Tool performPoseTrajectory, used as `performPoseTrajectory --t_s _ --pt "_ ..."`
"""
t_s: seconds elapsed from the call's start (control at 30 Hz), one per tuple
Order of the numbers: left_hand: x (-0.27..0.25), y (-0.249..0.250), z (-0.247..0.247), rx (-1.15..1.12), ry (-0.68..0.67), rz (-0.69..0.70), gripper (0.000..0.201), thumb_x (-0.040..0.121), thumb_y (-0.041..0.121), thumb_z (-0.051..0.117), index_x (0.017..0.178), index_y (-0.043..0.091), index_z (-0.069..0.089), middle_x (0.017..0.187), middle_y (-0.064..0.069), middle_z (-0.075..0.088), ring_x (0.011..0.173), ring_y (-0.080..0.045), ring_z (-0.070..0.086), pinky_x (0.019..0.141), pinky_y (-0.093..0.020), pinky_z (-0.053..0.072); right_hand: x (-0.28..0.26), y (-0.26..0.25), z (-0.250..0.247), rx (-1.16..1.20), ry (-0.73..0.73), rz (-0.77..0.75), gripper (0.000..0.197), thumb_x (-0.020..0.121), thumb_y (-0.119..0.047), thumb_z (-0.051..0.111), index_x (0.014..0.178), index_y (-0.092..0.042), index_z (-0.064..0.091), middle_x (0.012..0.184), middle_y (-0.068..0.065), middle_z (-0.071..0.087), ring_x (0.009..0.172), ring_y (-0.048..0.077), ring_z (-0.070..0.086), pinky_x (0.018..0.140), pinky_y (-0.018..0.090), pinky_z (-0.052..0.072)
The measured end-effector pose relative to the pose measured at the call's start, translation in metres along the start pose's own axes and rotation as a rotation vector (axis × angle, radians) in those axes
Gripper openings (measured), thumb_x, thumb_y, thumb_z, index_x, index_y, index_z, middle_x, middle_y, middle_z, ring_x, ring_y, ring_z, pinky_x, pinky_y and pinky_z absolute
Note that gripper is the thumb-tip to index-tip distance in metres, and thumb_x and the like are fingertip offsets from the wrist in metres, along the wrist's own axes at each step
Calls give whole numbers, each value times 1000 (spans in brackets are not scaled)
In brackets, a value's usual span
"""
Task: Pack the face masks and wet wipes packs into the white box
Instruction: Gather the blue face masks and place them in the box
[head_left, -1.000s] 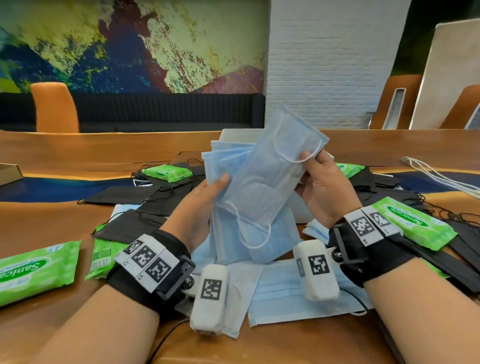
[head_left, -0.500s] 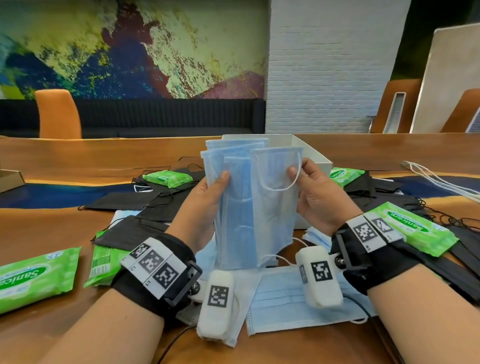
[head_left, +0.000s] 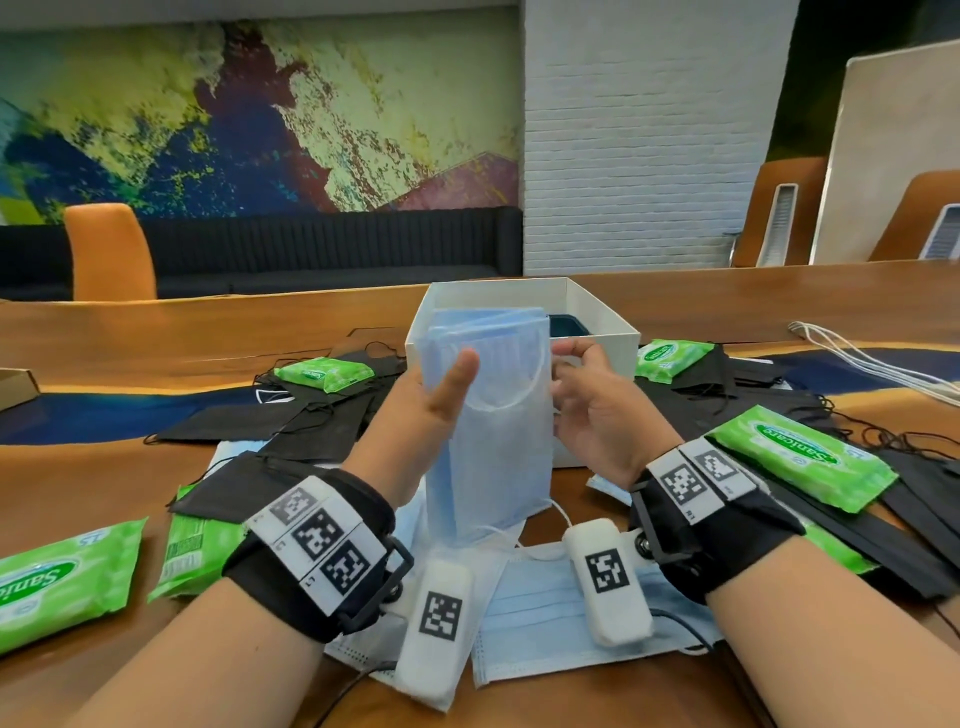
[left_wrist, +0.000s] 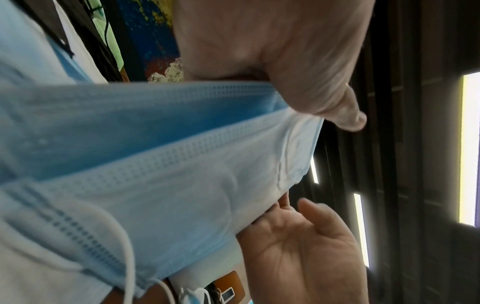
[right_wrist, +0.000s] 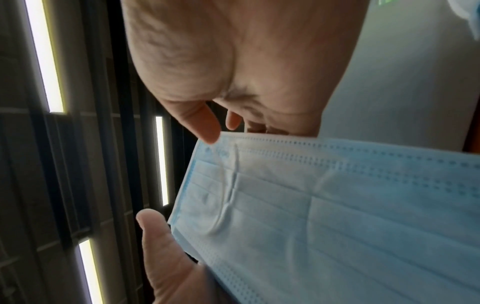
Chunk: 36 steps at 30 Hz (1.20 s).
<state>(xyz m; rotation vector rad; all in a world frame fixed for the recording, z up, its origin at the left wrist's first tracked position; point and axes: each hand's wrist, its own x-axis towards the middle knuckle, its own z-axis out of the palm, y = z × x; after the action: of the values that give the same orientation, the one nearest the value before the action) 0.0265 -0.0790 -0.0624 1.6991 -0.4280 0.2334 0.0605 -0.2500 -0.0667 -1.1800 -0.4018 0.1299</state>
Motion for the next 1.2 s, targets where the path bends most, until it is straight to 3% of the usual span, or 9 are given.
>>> performPoseTrajectory --t_s 0.1,0.3,0.5,0.63,0.73,0.87,0.97,1.07,1.2 --pt "-2 -4 -3 35 -31 -61 81 51 82 64 114 32 62 106 5 72 100 -14 68 94 -43 50 -4 0 -3 100 -73 32 50 65 -6 46 113 -21 39 119 17 51 101 25 52 82 37 47" --pt "-4 -8 -3 6 -151 -161 54 69 37 82 119 32 60 111 5 71 105 -12 65 96 -38 48 -5 8 -2 -132 -200 119 91 54 -37 76 134 -24 34 134 15 49 120 32 52 95 52 48" --pt "-5 -3 2 -56 -205 -150 80 59 46 82 130 24 52 120 -6 66 113 -23 62 100 -48 47 -2 11 4 -199 -118 44 52 89 -12 59 136 -19 39 133 16 52 117 29 55 96 43 48" --pt "3 8 -8 -107 -1 -143 87 54 40 86 125 35 37 123 -6 60 110 -23 63 94 -47 51 -1 1 -1 -239 -65 -39 38 94 -10 52 126 -26 43 129 12 54 118 29 54 101 48 45" --pt "8 22 -10 -77 51 -60 78 76 26 78 129 49 26 125 -5 56 107 -19 63 82 -33 56 -3 -4 2 -387 -61 -174 57 91 -11 58 121 -49 29 123 9 53 114 25 57 97 43 49" --pt "10 37 -7 33 23 85 79 86 8 65 117 70 28 136 -9 46 111 -23 60 88 -33 55 -9 -12 2 -486 -90 -394 85 91 4 52 129 -59 10 113 -4 47 79 5 61 81 25 53" --pt "9 40 -5 123 -54 77 68 90 2 55 123 58 35 122 0 50 103 -17 61 77 -24 57 -11 -17 1 -483 -153 -390 65 94 5 47 130 -47 31 115 -9 54 85 6 66 77 23 54" --pt "9 40 -4 246 -61 24 43 93 12 55 120 45 46 112 6 54 100 -17 60 74 -26 59 -10 -15 0 -585 -134 -379 49 96 -7 48 121 -48 43 123 1 56 104 19 64 83 33 57" --pt "11 42 -10 441 -16 19 22 93 25 58 108 39 50 106 8 56 97 -14 59 72 -28 59 -7 -14 -1 -694 -57 -405 35 96 -17 50 113 -47 48 122 1 55 103 20 61 79 36 59"
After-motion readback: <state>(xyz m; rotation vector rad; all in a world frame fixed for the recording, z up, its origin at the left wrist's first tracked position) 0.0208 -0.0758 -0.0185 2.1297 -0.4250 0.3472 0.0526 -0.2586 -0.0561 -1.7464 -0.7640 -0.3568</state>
